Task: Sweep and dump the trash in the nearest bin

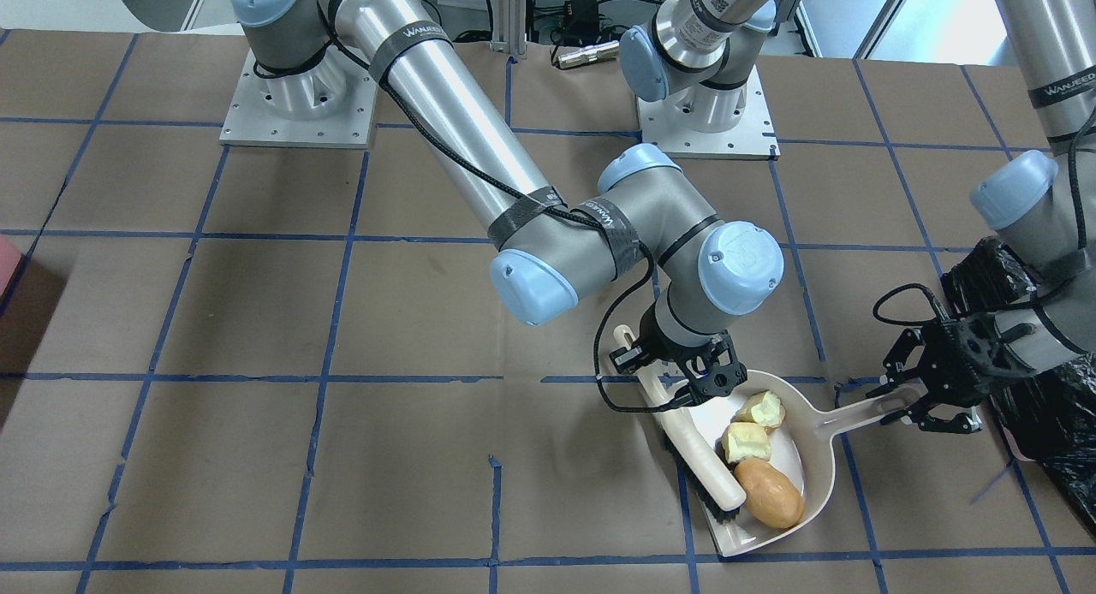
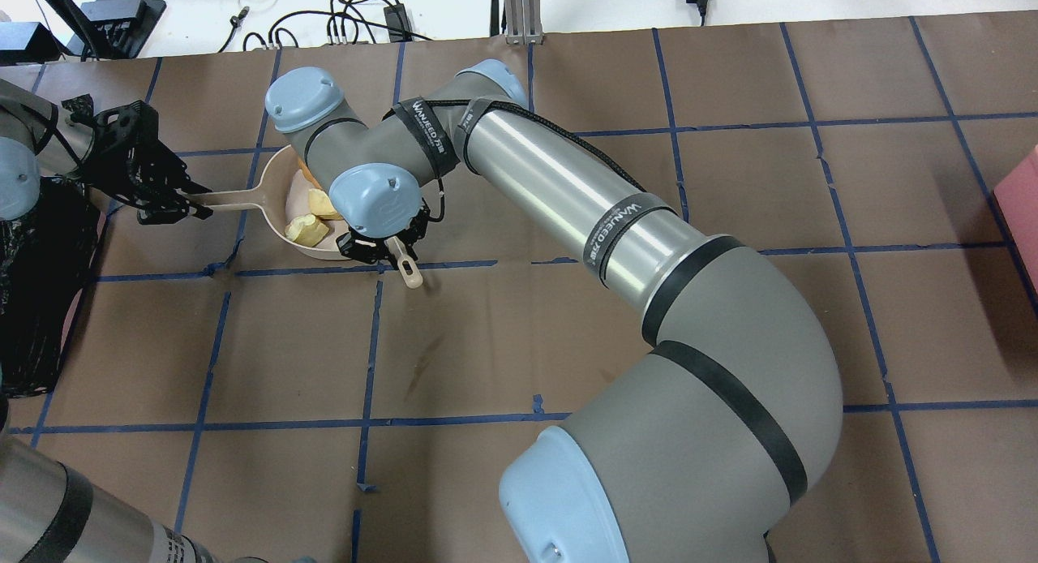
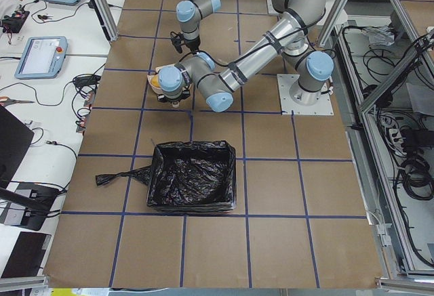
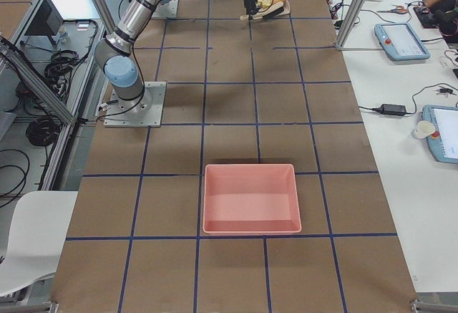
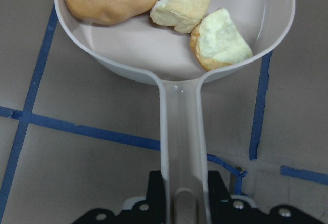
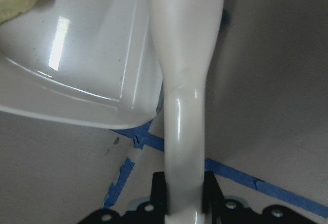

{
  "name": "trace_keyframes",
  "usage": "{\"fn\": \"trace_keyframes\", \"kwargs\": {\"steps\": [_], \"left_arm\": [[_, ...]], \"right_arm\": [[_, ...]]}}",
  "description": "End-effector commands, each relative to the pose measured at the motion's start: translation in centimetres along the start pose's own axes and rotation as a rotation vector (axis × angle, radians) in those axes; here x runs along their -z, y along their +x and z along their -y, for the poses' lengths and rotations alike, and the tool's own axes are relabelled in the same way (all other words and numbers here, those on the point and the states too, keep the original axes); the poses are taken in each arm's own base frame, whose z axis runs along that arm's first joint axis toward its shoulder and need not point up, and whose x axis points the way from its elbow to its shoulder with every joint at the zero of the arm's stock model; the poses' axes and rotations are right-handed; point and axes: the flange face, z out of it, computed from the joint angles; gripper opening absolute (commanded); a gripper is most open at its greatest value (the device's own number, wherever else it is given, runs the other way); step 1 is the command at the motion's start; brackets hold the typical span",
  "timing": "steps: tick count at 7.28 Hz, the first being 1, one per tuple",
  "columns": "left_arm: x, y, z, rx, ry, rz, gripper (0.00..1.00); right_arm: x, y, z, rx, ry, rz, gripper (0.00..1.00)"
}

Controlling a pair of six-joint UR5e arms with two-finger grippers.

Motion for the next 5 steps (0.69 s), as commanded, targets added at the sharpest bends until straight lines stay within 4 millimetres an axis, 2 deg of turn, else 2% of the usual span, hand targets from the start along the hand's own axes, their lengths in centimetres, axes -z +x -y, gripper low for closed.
{"fn": "trace_keyframes", "kwargs": {"steps": [1,2,5], "left_arm": [[0.0,0.0,0.2,0.001,0.022,0.007,0.01],[0.0,0.0,0.2,0.001,0.023,0.008,0.01],[0.0,0.0,-0.2,0.013,0.046,0.010,0.01]], "right_arm": [[0.8,2.6,-0.8,-0.016,-0.076,-0.059,0.04],[1.3,4.3,-1.3,-0.027,-0.117,-0.079,0.04],[1.9,4.7,-1.7,-0.030,-0.133,-0.086,0.04]]}}
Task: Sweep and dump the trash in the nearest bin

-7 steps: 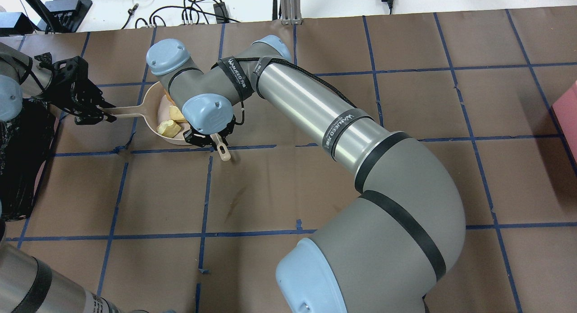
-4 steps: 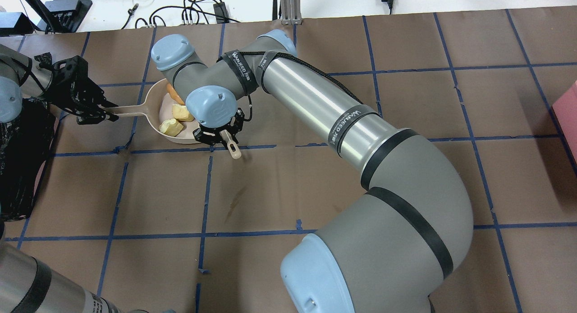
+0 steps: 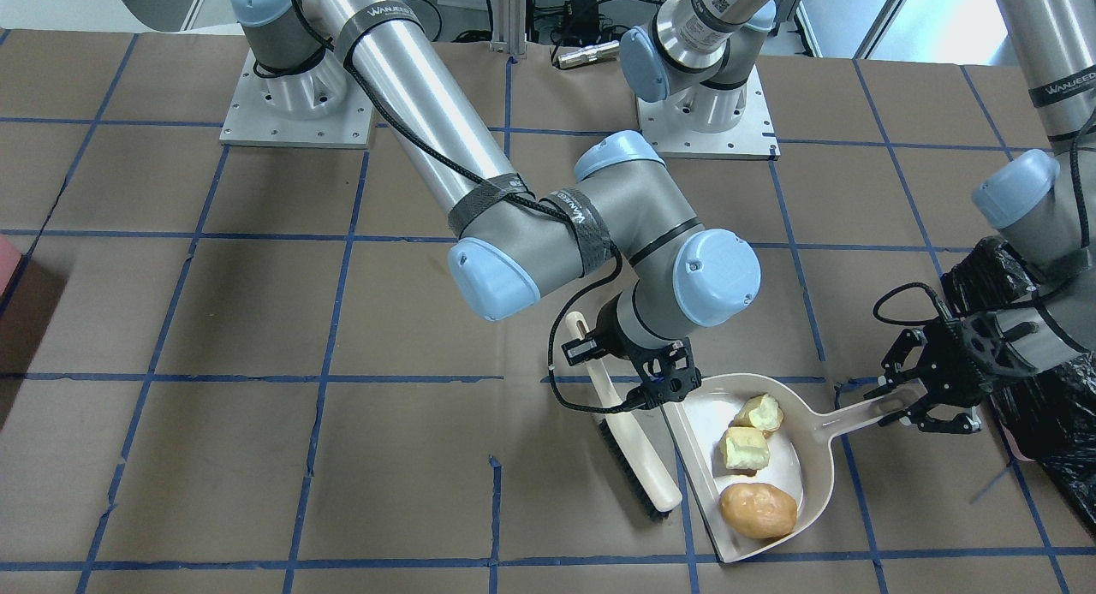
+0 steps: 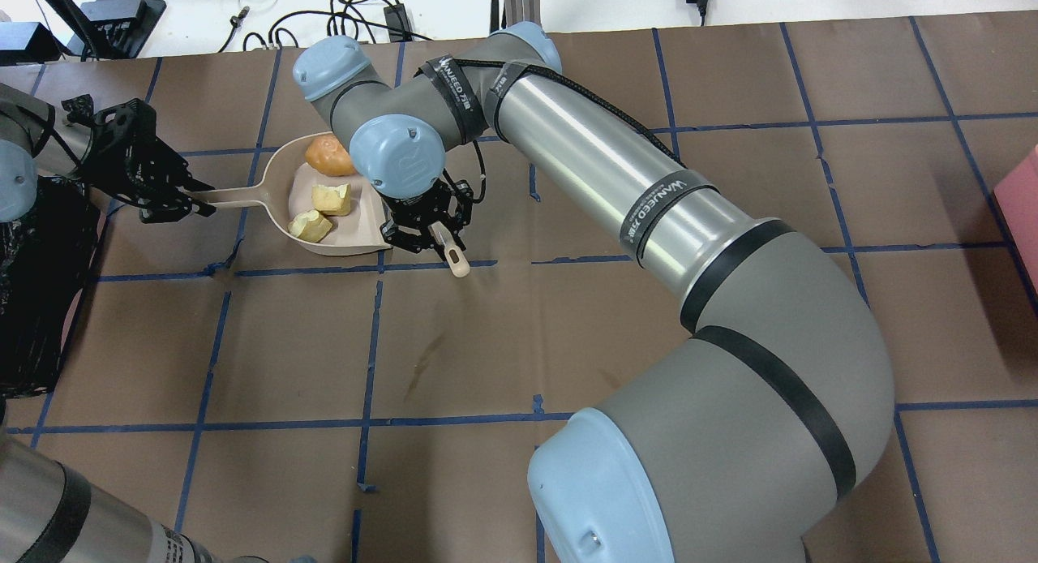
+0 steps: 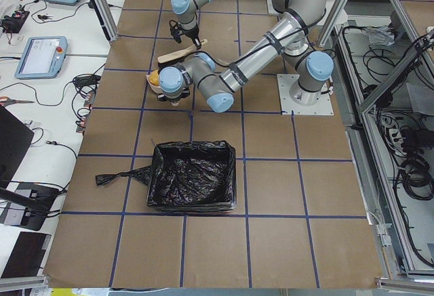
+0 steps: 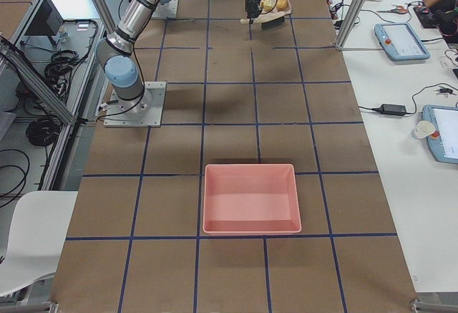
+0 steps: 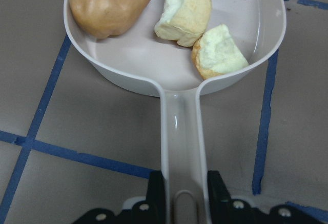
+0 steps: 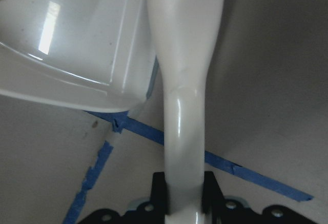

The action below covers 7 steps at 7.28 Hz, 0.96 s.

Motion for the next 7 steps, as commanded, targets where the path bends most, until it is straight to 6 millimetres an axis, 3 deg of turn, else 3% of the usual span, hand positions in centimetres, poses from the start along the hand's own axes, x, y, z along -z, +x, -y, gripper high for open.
{"fn": "trace_keyframes", "kwargs": {"steps": [1,2,3,5,6,7], "left_arm": [[0.1,0.0,0.0,0.001,0.007,0.004,0.01],[0.2,-0.1,0.0,0.012,0.065,0.023,0.01],[0.4,0.3,-1.8,0.048,0.114,0.034,0.01],[-0.2,1.1,-3.1,0.042,0.158,0.042,0.01],[0.0,1.0,-3.1,0.045,0.185,0.056,0.01],[1.0,1.0,-4.5,0.067,0.216,0.087,0.01]], "right_arm": [[0.2,0.4,-0.2,0.000,-0.008,-0.022,0.04],[0.3,0.8,-0.5,0.000,-0.028,-0.034,0.04],[1.0,0.8,-1.8,-0.019,-0.071,-0.043,0.04],[4.2,0.6,-5.9,-0.208,-0.138,-0.063,0.03],[4.8,0.5,-7.5,-0.328,-0.167,-0.058,0.02],[4.5,0.5,-9.3,-0.390,-0.199,-0.038,0.01]]}}
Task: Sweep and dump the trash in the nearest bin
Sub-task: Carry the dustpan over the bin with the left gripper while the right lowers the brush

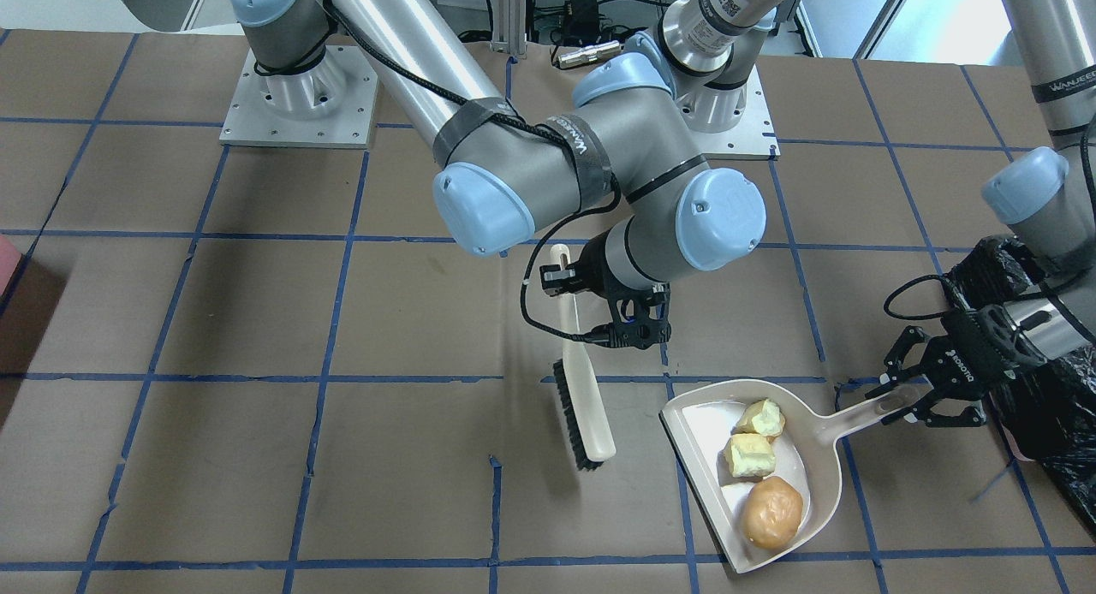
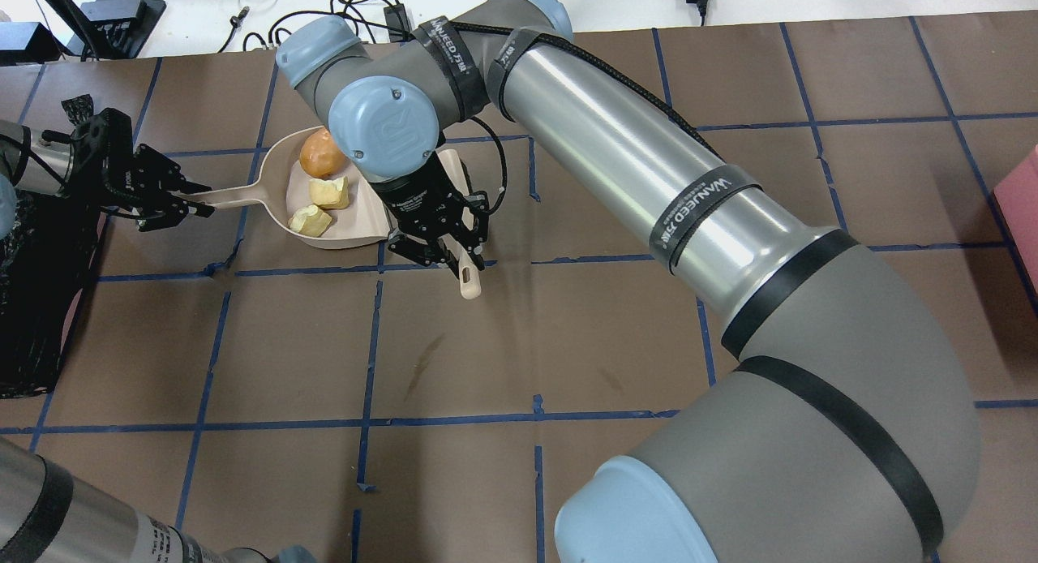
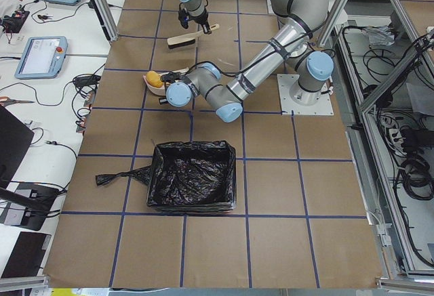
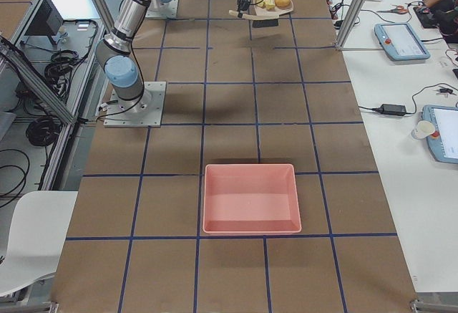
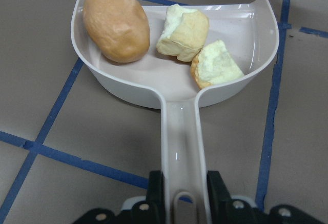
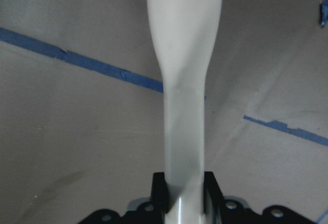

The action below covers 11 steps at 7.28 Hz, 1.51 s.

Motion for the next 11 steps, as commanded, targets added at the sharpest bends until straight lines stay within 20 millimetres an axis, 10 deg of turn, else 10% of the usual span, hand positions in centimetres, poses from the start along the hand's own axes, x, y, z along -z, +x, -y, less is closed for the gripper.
{"fn": "trace_keyframes", "kwargs": {"steps": [1,4,11], "left_arm": [[2.9,0.0,-2.8,0.052,0.063,0.071,0.01],[8.0,1.0,-5.2,0.146,0.186,0.162,0.01],[26.5,8.7,-10.4,0.345,0.174,0.397,0.01]], "right_arm": [[-1.4,1.4,-4.5,-0.140,-0.077,0.009,0.01],[-7.5,3.1,-8.9,-0.265,-0.028,0.102,0.01],[-11.3,7.0,-11.3,-0.071,-0.007,0.195,0.02]]}}
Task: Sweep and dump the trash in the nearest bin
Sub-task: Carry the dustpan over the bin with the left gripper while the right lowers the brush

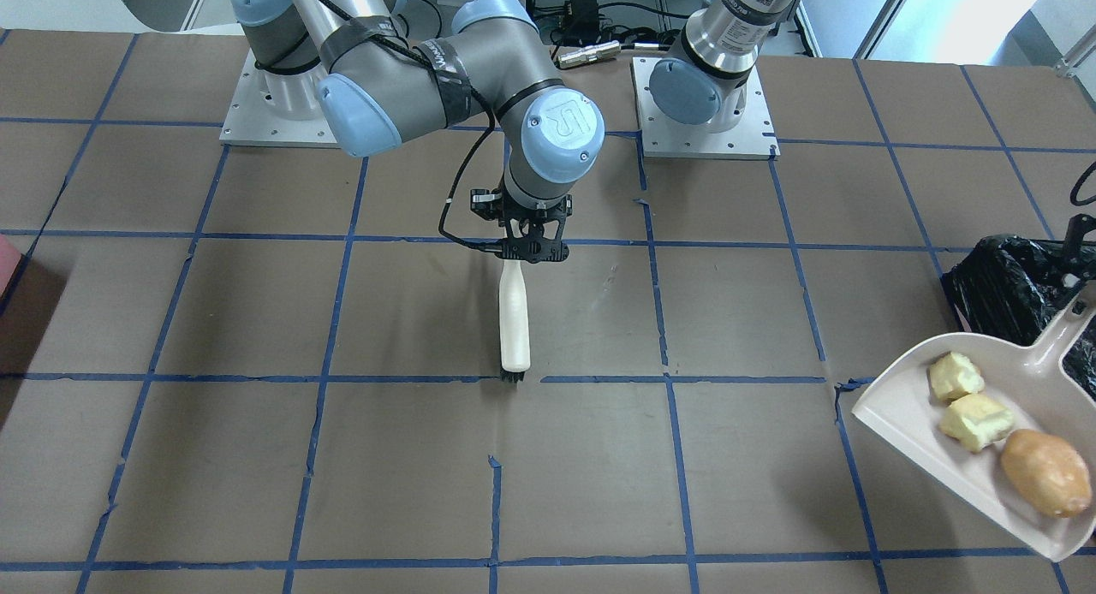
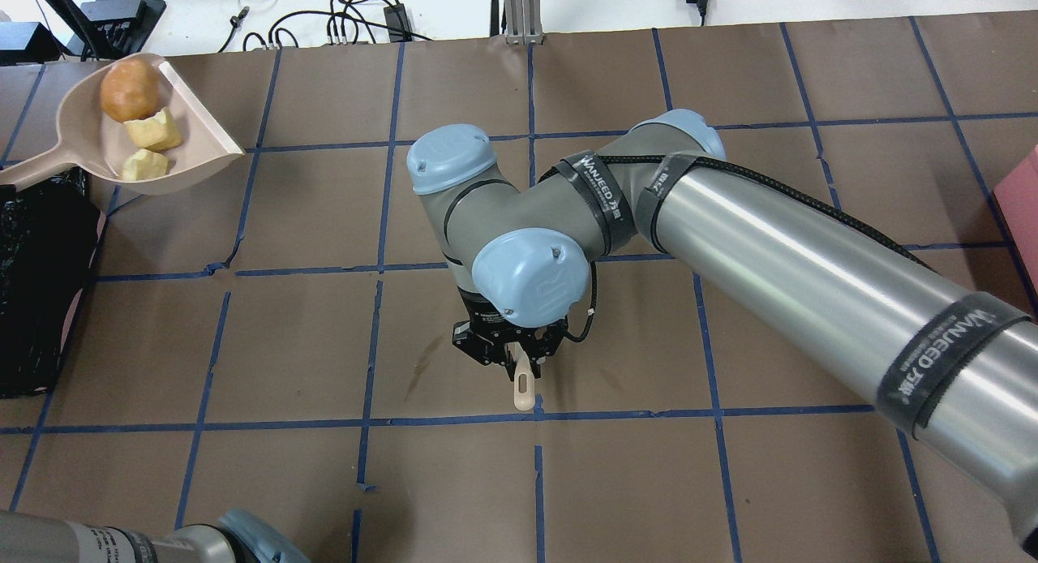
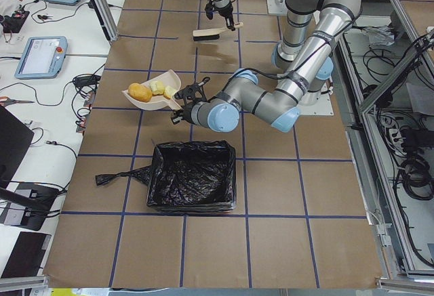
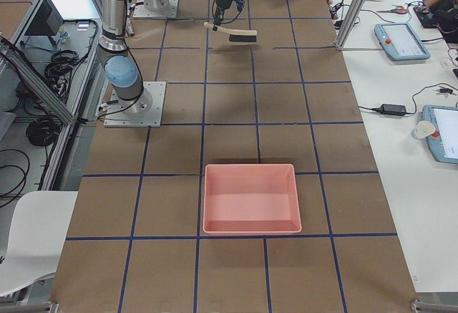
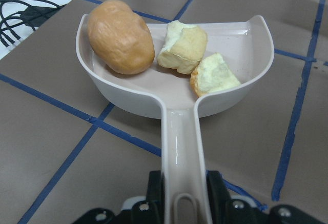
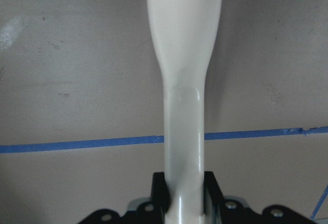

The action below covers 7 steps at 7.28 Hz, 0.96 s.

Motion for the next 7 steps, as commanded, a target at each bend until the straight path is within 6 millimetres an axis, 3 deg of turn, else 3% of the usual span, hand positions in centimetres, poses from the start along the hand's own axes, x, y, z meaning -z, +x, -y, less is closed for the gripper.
{"fn": "trace_keyframes", "kwargs": {"steps": [1,2,3,4,5,7], "left_arm": [[7.8,0.2,-4.0,0.131,0.038,0.099,0.01],[11.4,0.5,-6.2,0.195,0.052,0.146,0.01],[14.2,0.4,-7.3,0.223,0.049,0.178,0.01],[16.9,0.7,-9.2,0.259,0.042,0.210,0.00],[20.1,3.0,-13.4,0.295,0.060,0.237,0.00],[22.4,4.9,-16.5,0.301,-0.026,0.216,0.01]], "right_arm": [[-1.7,0.5,-0.6,0.003,0.030,0.022,0.03],[-2.3,0.3,-0.4,0.016,0.029,0.020,0.04],[-3.3,-0.1,0.4,0.008,0.013,0.012,0.11],[-4.1,-0.3,1.0,0.013,-0.001,0.001,0.70],[-4.0,-0.5,1.4,0.001,0.003,0.007,1.00],[-3.9,-0.8,1.6,0.007,0.006,0.007,1.00]]}}
